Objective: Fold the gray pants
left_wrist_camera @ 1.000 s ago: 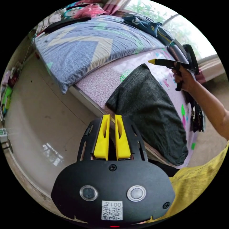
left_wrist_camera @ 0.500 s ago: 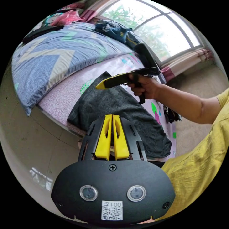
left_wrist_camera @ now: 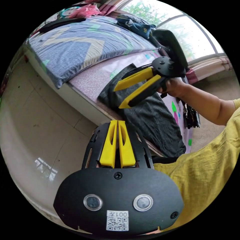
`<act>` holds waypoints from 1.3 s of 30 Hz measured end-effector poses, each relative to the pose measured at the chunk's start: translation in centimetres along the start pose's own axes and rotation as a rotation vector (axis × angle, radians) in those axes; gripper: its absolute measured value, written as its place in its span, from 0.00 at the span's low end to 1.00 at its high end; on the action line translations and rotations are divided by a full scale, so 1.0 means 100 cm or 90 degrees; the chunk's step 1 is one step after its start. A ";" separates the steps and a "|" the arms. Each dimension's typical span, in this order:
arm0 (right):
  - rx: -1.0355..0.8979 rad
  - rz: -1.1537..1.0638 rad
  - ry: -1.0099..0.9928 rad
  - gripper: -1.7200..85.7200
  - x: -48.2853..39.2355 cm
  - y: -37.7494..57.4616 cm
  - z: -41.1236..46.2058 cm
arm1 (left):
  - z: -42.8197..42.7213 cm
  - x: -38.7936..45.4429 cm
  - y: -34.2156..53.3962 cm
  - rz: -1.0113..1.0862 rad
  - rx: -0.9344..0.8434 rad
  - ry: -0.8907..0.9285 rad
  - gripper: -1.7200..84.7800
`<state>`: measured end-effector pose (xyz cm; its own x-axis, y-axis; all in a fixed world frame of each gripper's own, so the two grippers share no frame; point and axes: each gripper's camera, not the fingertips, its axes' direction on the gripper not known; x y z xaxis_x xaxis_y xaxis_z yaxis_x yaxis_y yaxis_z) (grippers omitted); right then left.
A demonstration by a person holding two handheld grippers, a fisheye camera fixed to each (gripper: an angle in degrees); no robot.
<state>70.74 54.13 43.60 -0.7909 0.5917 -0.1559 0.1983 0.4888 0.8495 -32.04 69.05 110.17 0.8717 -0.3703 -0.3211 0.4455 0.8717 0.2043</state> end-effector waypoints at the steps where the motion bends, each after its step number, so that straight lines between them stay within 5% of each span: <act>1: -0.019 -0.018 0.062 0.14 -0.013 -0.003 0.009 | 0.000 -0.005 0.002 -0.013 -0.001 -0.010 0.00; 6: -0.028 -0.044 0.252 0.05 -0.038 0.011 0.029 | 0.001 -0.013 0.001 -0.028 0.003 -0.022 0.00; 14: 0.340 0.383 -0.022 0.04 0.029 0.168 -0.058 | 0.006 -0.011 -0.004 -0.013 0.020 0.011 0.01; 19: 0.512 0.525 -0.181 0.04 0.053 0.213 -0.044 | 0.015 -0.013 -0.009 -0.019 0.010 0.031 0.01; 27: 0.505 0.403 -0.263 0.06 0.049 0.177 -0.035 | 0.014 -0.030 -0.017 -0.058 0.011 0.037 0.01; 39: 0.265 0.315 -0.030 0.09 0.159 0.206 -0.100 | 0.020 -0.055 -0.042 -0.127 0.064 0.105 0.04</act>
<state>56.43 67.19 63.66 -0.5242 0.8338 0.1732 0.7479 0.3534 0.5619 -38.28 66.79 112.93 0.7236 -0.4669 -0.5083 0.6301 0.7474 0.2105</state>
